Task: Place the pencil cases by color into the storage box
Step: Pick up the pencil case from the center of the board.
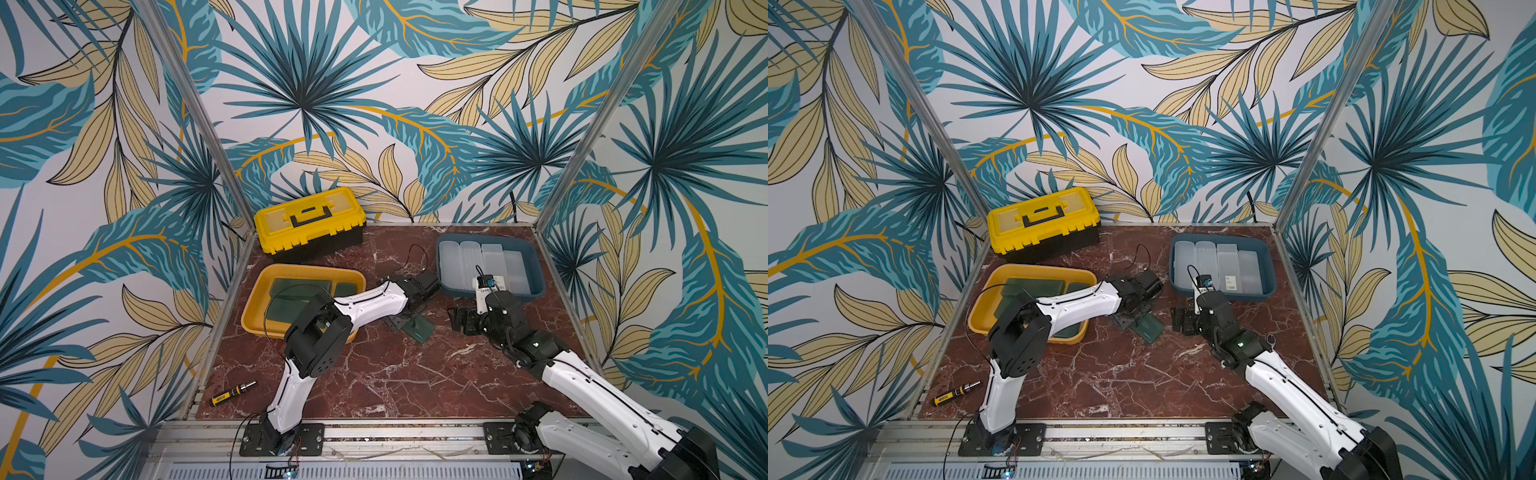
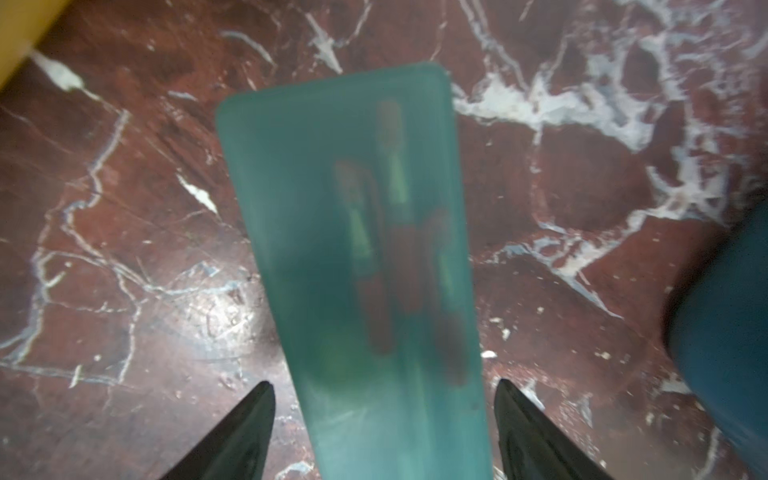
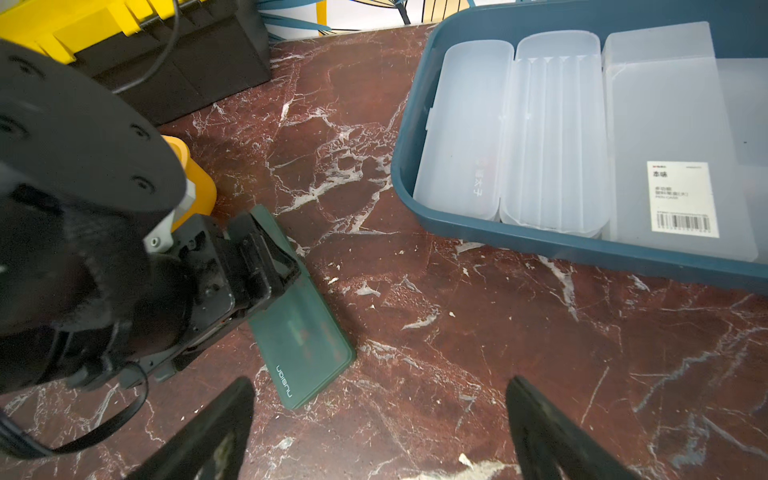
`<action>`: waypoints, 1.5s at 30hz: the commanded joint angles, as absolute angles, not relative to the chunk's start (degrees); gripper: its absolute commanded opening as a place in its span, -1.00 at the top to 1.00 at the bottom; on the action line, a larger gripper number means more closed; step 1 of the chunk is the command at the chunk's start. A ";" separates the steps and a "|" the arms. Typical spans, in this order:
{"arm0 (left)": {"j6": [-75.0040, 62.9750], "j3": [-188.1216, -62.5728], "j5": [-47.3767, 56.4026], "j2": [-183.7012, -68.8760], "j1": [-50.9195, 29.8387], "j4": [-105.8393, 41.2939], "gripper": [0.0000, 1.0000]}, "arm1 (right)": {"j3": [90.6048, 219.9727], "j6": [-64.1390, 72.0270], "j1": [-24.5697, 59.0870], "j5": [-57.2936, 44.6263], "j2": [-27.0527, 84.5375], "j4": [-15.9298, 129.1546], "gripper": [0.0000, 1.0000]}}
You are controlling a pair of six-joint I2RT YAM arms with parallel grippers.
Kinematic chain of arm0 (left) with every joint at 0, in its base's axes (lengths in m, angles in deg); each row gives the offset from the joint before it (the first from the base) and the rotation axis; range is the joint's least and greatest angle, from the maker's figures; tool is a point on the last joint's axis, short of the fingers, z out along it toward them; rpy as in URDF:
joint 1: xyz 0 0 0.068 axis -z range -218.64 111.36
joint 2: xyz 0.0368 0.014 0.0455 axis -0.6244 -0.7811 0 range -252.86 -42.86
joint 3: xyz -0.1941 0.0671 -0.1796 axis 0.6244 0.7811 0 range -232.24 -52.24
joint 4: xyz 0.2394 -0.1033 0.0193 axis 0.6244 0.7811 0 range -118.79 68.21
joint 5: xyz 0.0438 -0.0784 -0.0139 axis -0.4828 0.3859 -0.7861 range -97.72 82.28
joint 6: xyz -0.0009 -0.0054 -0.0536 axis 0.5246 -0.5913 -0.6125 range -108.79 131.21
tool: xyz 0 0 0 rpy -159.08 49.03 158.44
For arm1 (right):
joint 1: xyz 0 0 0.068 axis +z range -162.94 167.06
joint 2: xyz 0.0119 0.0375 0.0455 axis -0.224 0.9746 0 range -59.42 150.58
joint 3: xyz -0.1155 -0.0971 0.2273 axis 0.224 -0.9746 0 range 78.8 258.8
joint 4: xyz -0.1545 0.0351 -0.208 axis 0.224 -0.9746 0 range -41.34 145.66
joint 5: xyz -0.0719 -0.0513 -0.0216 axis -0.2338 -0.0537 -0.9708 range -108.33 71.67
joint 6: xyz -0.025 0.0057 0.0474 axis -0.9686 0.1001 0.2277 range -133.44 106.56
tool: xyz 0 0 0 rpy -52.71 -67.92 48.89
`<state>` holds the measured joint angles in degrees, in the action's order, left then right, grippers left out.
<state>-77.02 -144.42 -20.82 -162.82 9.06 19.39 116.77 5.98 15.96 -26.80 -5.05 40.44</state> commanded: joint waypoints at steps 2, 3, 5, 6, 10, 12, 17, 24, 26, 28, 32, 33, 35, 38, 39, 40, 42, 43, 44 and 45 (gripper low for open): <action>-77.87 -146.54 -20.81 -164.15 8.32 20.69 -0.67 | 115.27 5.20 16.20 -26.22 -5.44 41.80 -0.89; -77.67 -146.70 -20.81 -164.48 8.16 20.65 -0.67 | 115.27 5.27 16.19 -26.16 -5.54 41.86 -0.89; -77.33 -146.98 -20.79 -164.86 7.77 20.69 -0.67 | 115.27 5.19 16.18 -26.13 -5.70 41.78 -0.89; -77.02 -147.22 -21.04 -165.09 7.68 20.69 -0.66 | 115.17 5.24 16.17 -26.20 -5.79 41.60 -0.89; -76.17 -148.36 -21.43 -166.28 7.19 20.67 -0.65 | 115.10 5.24 16.15 -26.38 -6.07 41.76 -0.89; -75.57 -148.96 -21.35 -166.98 6.94 20.69 -0.65 | 115.15 5.27 16.17 -26.41 -5.99 41.77 -0.89; -75.10 -149.86 -20.92 -168.48 6.63 20.69 -0.60 | 115.18 5.20 16.21 -26.38 -5.64 41.77 -0.89; -69.66 -152.09 -22.16 -169.80 7.15 20.69 -0.39 | 115.18 5.36 16.18 -26.52 -5.45 41.86 -0.89; -65.69 -153.30 -22.81 -169.86 7.34 20.69 -0.30 | 115.12 5.34 16.15 -26.86 -5.54 41.61 -0.89; -62.06 -154.07 -23.13 -169.55 7.33 20.69 -0.28 | 115.09 5.41 16.20 -26.88 -5.66 41.73 -0.89; -54.46 -154.84 -23.93 -167.90 7.24 20.78 -0.20 | 115.10 5.60 16.21 -27.30 -5.72 41.82 -0.89; -52.76 -154.90 -24.12 -167.54 7.24 20.85 -0.19 | 115.10 5.55 16.18 -27.37 -5.87 41.62 -0.89; -48.65 -155.40 -24.24 -166.75 7.24 20.87 -0.19 | 115.01 5.59 16.19 -27.50 -6.32 41.60 -0.89; -43.11 -155.85 -24.39 -165.18 7.20 20.78 -0.18 | 114.86 5.72 16.19 -27.91 -7.09 41.45 -0.89; -41.56 -155.91 -24.42 -164.76 7.16 20.81 -0.18 | 114.75 5.72 16.23 -27.95 -7.34 41.45 -0.89; -39.96 -155.94 -24.62 -163.99 7.16 20.80 -0.18 | 114.66 5.70 16.22 -27.91 -7.48 41.47 -0.89; -37.26 -155.73 -25.28 -162.75 7.07 20.79 -0.18 | 114.73 5.71 16.18 -27.82 -7.57 41.35 -0.89; -35.64 -155.78 -25.10 -162.04 6.98 20.78 -0.18 | 114.75 5.60 16.19 -27.73 -7.56 41.25 -0.89; -33.88 -155.82 -24.67 -161.44 6.81 20.78 -0.18 | 114.75 5.59 16.23 -27.58 -7.61 41.25 -0.89; -32.54 -155.83 -24.05 -160.98 6.65 20.80 -0.18 | 114.83 5.52 16.16 -27.40 -7.65 41.24 -0.89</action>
<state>-39.67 -152.88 -23.33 -165.82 6.99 20.49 115.97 5.80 15.96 -27.04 -7.04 40.83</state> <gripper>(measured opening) 0.708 0.946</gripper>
